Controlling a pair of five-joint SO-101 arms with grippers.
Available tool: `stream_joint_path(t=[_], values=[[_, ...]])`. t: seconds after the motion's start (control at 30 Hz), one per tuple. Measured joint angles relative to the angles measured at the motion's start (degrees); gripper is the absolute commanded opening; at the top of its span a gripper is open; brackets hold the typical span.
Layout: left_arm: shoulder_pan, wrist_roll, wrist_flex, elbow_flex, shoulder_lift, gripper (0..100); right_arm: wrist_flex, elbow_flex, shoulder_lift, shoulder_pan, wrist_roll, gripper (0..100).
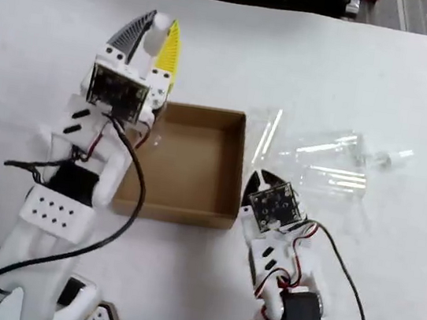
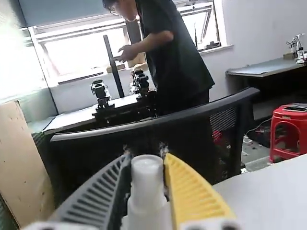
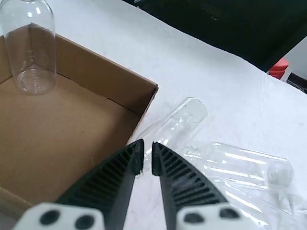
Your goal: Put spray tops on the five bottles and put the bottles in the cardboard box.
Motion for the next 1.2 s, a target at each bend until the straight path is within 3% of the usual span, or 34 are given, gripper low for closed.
stream_joint_path(t=[0.83,1.07,1.2], values=[[0.00,0.00,0.00,2.11,5.80,3,0.00,0.00,0.00,0.00,0.00,1.8],[0.00,0.09,0.00,2.99,5.80,15,0.00,0.00,0.00,0.00,0.00,1.8],[0.00,3.52,0.00,4.66,5.71,15,0.00,0.00,0.00,0.00,0.00,1.8]])
